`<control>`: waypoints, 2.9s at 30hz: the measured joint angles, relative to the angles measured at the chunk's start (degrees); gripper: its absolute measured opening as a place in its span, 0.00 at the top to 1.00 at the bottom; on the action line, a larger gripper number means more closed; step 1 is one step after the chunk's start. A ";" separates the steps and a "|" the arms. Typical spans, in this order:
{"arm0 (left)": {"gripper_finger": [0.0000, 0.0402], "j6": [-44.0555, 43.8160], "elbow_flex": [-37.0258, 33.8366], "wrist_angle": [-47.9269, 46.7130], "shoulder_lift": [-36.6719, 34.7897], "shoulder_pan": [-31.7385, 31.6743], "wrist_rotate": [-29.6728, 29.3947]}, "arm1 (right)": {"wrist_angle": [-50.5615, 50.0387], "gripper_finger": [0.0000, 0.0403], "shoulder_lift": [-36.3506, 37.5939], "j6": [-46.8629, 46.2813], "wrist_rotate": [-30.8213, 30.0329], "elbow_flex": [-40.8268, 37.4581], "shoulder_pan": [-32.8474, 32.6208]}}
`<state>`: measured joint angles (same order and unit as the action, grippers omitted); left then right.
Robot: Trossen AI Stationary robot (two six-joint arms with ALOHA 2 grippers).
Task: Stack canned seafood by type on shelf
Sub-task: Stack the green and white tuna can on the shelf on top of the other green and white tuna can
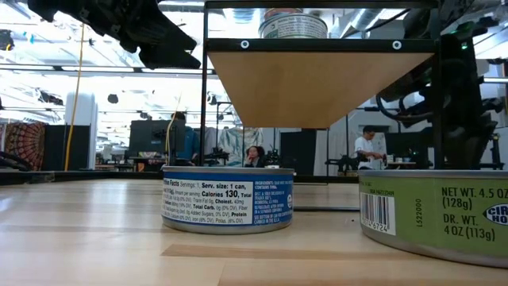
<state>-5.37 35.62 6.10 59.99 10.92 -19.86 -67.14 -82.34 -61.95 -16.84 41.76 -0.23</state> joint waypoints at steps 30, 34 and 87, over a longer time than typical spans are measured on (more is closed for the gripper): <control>0.25 -1.77 0.00 -1.75 0.00 0.00 0.46 | 5.01 0.70 -0.05 1.08 1.08 -3.41 -6.88; 0.25 -1.77 0.00 -1.95 0.00 0.00 0.50 | 7.45 0.71 -0.03 3.42 2.15 -1.42 -10.67; 0.25 -2.38 -0.02 -2.33 0.02 0.00 0.63 | 19.42 0.94 -3.37 2.76 0.47 3.54 -38.04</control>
<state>-7.75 35.59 3.77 60.01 10.92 -19.22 -47.72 -85.71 -59.19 -16.37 45.30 -38.27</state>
